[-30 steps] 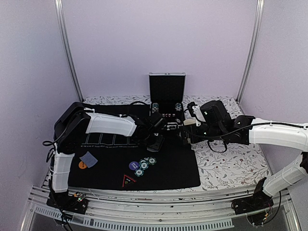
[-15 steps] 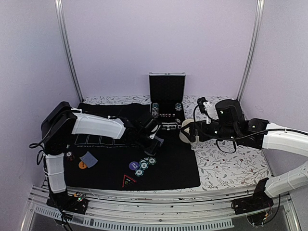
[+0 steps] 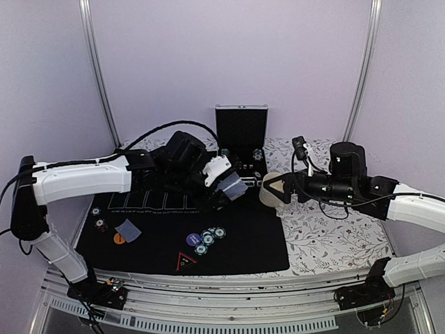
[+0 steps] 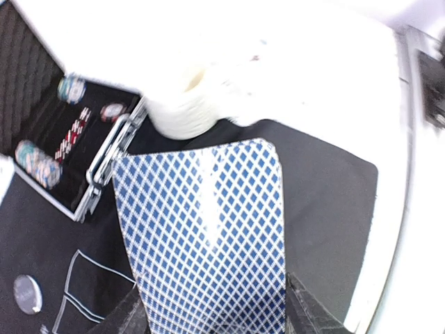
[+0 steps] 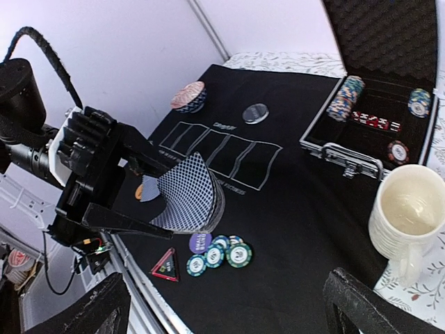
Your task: Distribute texas hold em gaming equipment
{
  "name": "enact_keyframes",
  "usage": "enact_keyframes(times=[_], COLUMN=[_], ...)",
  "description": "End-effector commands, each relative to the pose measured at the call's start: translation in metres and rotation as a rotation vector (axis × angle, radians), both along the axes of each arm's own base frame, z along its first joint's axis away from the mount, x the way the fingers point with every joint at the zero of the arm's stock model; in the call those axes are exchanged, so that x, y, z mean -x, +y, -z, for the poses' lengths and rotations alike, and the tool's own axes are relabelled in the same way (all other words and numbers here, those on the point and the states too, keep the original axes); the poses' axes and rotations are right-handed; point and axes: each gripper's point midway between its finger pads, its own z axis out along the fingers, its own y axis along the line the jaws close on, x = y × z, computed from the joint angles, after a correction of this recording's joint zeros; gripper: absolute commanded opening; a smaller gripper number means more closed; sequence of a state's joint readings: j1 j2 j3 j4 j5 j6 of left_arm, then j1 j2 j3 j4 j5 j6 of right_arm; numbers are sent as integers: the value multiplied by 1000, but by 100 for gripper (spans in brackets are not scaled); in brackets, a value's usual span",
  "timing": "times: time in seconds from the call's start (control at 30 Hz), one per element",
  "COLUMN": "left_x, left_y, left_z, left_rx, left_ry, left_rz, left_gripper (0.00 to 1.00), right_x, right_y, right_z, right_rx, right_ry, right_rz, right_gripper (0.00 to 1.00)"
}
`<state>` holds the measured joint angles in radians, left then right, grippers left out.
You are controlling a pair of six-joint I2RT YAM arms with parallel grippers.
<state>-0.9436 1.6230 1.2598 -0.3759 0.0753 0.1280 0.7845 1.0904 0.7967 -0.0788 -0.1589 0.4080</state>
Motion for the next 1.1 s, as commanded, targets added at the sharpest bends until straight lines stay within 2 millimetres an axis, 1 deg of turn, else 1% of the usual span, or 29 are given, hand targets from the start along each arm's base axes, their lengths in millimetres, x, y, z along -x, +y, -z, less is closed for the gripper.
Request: enact_keyframes(times=[0.0, 0.1, 0.17, 0.27, 0.33, 0.4, 0.43, 0.5, 0.53, 0.6, 0.63, 0.7, 0.77, 0.83, 0.93, 1.0, 1.07], left_x=[45, 60, 69, 78, 81, 86, 89, 95, 98, 102, 104, 109, 115, 120, 123, 125, 127], left_y=[4, 6, 6, 8, 11, 15, 15, 15, 14, 12, 11, 10, 8, 7, 9, 9, 7], left_z=[-22, -37, -43, -45, -39, -35, -35, -35, -37, -40, -42, -47, -52, -56, -56, -55, -55], left_rx=[-33, -34, -40, -71, -106, -135, -143, -151, -151, -149, -145, -140, -137, -140, -160, -169, -172], left_ry=[-44, -65, -79, -82, -68, -47, -37, -18, -16, -20, -22, -22, -19, -17, -23, -20, -18], left_rz=[212, 261, 292, 320, 331, 343, 352, 374, 385, 399, 405, 420, 436, 450, 453, 457, 463], left_gripper=[53, 52, 52, 52, 52, 52, 52, 52, 51, 51, 51, 51, 51, 51, 51, 51, 51], right_x=[24, 34, 36, 44, 49, 55, 55, 59, 66, 85, 90, 94, 89, 84, 93, 98, 100], right_y=[27, 41, 49, 54, 50, 41, 36, 30, 31, 37, 40, 45, 53, 61, 77, 90, 100], right_z=[-16, -15, -14, -24, -35, -37, -35, -27, -20, -6, -4, -1, 0, 0, 5, 10, 10], right_rx=[-106, -140, -151, -168, -163, -121, -67, 7, 54, 106, 114, 121, 108, 72, 3, -8, -32], right_ry=[-8, 9, 38, 11, -69, -204, -327, -492, -593, -741, -819, -957, -993, -984, -971, -973, -971], right_rz=[-210, -314, -356, -423, -444, -462, -470, -507, -568, -693, -733, -776, -778, -776, -825, -847, -856], right_gripper=[99, 99, 99, 99, 99, 99, 99, 99, 99, 99, 99, 99, 99, 99, 99, 99, 99])
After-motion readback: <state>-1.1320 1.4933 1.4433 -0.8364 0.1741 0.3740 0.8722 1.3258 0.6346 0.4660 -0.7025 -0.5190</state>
